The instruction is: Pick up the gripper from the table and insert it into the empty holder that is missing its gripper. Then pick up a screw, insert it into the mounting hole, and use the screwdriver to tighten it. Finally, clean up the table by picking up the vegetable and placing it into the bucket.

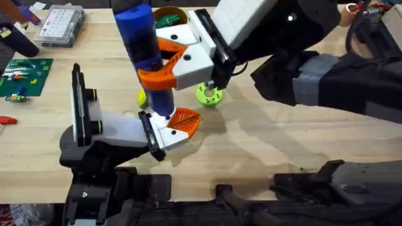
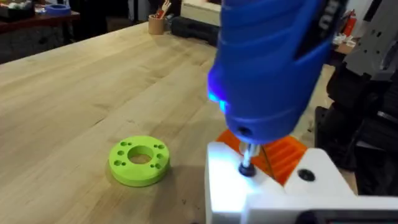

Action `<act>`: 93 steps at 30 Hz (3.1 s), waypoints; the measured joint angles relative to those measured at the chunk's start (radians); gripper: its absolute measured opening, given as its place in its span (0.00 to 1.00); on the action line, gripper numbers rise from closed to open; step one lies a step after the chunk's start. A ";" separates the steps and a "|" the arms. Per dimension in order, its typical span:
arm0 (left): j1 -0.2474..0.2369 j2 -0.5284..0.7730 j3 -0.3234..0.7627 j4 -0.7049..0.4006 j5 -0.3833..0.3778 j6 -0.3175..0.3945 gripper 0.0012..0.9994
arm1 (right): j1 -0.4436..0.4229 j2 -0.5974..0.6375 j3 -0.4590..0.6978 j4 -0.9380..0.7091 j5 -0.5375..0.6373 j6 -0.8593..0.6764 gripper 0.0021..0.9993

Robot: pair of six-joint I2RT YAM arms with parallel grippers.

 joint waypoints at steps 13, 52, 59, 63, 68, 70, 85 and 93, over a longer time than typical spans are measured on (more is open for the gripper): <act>0.000 0.000 0.000 0.000 0.000 0.000 0.00 | 0.000 0.000 0.000 -0.008 -0.015 -0.004 0.02; 0.000 0.000 0.000 0.000 0.003 0.000 0.00 | -0.026 0.000 0.077 0.048 -0.094 0.041 0.02; 0.000 0.000 0.000 0.000 0.003 0.000 0.00 | -0.080 -0.007 0.239 -0.252 -0.174 0.053 0.02; 0.000 0.000 0.000 0.000 0.003 0.000 0.00 | -0.123 -0.005 0.335 -0.554 -0.201 -0.013 0.02; 0.000 0.000 0.000 0.000 0.003 0.000 0.00 | -0.164 -0.007 0.428 -0.905 -0.106 -0.176 0.02; 0.000 0.000 0.000 0.000 0.002 0.000 0.00 | -0.165 -0.007 0.448 -1.019 0.001 -0.251 0.02; 0.000 0.000 0.000 0.000 0.003 0.000 0.00 | -0.196 -0.007 0.481 -1.645 0.666 -0.806 0.01; 0.000 0.000 0.000 0.000 0.003 0.000 0.00 | -0.216 -0.007 0.482 -1.844 0.980 -1.092 0.01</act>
